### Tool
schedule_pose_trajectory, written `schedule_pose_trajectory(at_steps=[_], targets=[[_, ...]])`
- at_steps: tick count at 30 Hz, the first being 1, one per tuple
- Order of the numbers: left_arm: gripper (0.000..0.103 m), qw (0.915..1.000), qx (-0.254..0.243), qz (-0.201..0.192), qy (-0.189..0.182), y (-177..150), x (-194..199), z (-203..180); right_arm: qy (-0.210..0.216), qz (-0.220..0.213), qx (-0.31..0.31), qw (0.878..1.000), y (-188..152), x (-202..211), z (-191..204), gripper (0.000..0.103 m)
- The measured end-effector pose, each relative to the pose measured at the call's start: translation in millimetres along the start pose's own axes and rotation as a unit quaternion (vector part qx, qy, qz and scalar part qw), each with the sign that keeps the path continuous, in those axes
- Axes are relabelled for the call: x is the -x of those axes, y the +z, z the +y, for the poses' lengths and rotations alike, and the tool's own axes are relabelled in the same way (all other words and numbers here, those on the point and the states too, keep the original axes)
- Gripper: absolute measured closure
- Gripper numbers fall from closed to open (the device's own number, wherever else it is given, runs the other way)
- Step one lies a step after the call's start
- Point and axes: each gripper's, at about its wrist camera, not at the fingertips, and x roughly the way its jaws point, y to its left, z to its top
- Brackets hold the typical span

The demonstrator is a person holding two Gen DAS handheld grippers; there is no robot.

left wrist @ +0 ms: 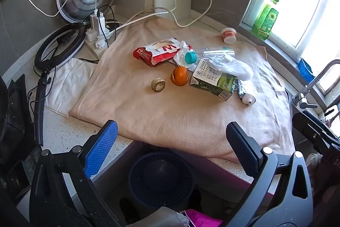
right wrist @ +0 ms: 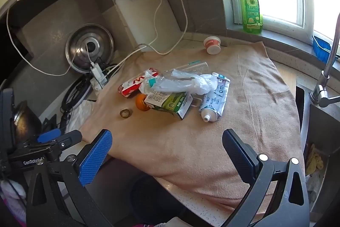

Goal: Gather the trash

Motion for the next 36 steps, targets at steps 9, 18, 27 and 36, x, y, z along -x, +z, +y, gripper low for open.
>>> schedule_pose_trajectory(at_steps=[9, 18, 27, 36], targets=[[0.000, 1.0000, 0.002, 0.003, -0.001, 4, -9, 1, 0.007, 0.002, 0.002, 1.000, 1, -3, 1, 0.001], [0.000, 1.0000, 0.004, 0.004, -0.002, 4, -9, 2, 0.009, 0.003, 0.000, 1.000, 1, -5, 2, 0.001], [0.000, 1.0000, 0.004, 0.005, -0.003, 6, -10, 3, 0.008, 0.006, -0.004, 1.000, 2, -8, 0, 0.001], [0.000, 1.0000, 0.003, 0.005, -0.003, 5, -18, 3, 0.009, 0.008, -0.006, 1.000, 4, -8, -2, 0.001]])
